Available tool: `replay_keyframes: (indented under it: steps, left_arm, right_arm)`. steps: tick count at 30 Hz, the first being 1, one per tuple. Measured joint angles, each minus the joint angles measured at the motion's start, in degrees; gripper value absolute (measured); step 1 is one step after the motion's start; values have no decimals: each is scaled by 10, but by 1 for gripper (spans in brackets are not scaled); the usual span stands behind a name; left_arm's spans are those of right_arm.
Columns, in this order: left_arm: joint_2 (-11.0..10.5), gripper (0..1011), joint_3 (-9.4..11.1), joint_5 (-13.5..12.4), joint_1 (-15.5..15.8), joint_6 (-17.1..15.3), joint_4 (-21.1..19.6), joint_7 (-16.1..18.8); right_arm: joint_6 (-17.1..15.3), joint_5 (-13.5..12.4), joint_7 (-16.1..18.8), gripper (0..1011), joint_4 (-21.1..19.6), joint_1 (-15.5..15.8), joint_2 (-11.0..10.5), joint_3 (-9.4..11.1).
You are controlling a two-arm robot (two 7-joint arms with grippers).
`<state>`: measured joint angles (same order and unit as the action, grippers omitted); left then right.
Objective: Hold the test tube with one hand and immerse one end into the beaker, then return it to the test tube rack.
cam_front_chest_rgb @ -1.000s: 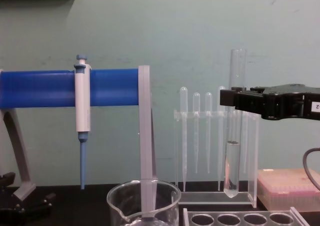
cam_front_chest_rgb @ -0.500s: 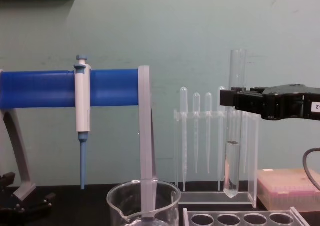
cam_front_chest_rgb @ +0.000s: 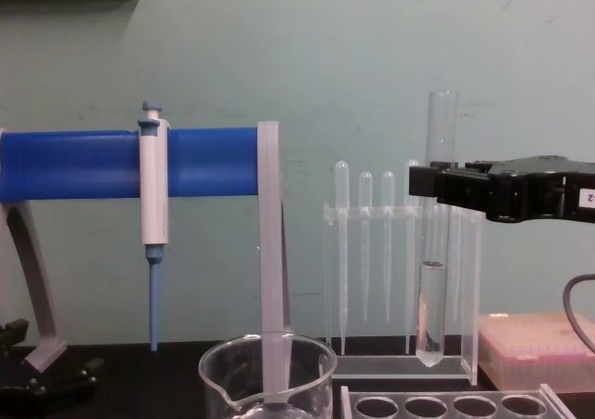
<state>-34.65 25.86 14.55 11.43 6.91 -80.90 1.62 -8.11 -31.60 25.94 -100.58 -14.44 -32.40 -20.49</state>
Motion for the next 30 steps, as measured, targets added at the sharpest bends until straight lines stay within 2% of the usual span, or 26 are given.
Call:
replay_keyframes:
  steps: [13, 18, 25, 30]
  left_arm:
    - [0, 1000, 0, 0, 0, 0, 0, 0]
    - [0, 1000, 0, 0, 0, 0, 0, 0]
    - [0, 1000, 0, 0, 0, 0, 0, 0]
    - [0, 1000, 0, 0, 0, 0, 0, 0]
  right_arm:
    - [0, 0, 0, 225, 0, 0, 0, 0]
    - [-10, 0, -3, 225, -12, -3, -4, -4]
    - [-29, 1, -1, 225, -25, -39, 5, -30]
    - [-25, 7, 14, 225, 5, -84, 36, -67]
